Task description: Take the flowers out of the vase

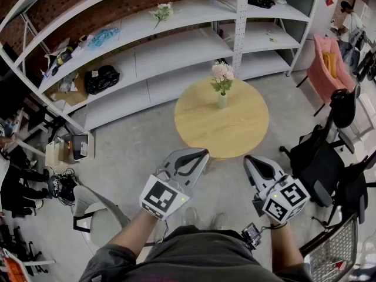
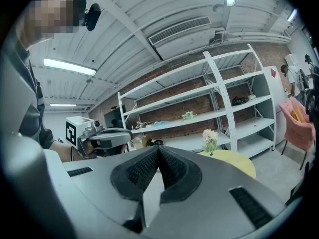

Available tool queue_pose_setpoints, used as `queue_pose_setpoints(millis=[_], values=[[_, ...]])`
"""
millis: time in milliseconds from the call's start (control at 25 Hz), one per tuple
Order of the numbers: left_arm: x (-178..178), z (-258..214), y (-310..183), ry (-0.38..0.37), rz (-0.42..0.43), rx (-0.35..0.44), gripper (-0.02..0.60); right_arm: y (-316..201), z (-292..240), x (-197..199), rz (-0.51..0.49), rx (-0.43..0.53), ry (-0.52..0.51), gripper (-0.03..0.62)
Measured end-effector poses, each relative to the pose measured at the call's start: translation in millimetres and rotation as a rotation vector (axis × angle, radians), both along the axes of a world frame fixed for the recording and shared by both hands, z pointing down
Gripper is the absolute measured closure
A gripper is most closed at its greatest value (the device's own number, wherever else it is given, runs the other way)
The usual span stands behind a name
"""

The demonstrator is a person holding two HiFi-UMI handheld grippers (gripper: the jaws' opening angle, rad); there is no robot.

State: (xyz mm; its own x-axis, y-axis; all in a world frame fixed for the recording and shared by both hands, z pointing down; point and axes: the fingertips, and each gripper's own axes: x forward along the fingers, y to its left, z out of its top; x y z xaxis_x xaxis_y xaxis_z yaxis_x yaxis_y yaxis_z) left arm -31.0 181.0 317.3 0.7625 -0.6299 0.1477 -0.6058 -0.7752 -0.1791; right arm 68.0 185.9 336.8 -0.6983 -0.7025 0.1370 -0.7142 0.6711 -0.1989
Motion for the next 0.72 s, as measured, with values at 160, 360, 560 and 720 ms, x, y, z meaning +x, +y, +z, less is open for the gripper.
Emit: queue_pose_setpoints(millis=[160, 360, 560, 720], values=[[-1, 2, -1, 0.000, -0.002, -0.004, 0.580, -2, 2, -3, -0.005, -0.002, -0.004, 0.582], [-1, 3, -3, 0.007, -0.011, -0.003, 0.580, -1, 5, -1, -0.005, -0.011, -0.003, 0.582], [2, 3, -3, 0.006, -0.014, -0.009, 0.580, -1, 2, 4, 0.010, -0.012, -0.025, 0.582], [6, 4, 0, 0.007, -0.022, -0.011, 0.580, 1, 1, 10, 0.020, -0.017, -0.036, 0.582]])
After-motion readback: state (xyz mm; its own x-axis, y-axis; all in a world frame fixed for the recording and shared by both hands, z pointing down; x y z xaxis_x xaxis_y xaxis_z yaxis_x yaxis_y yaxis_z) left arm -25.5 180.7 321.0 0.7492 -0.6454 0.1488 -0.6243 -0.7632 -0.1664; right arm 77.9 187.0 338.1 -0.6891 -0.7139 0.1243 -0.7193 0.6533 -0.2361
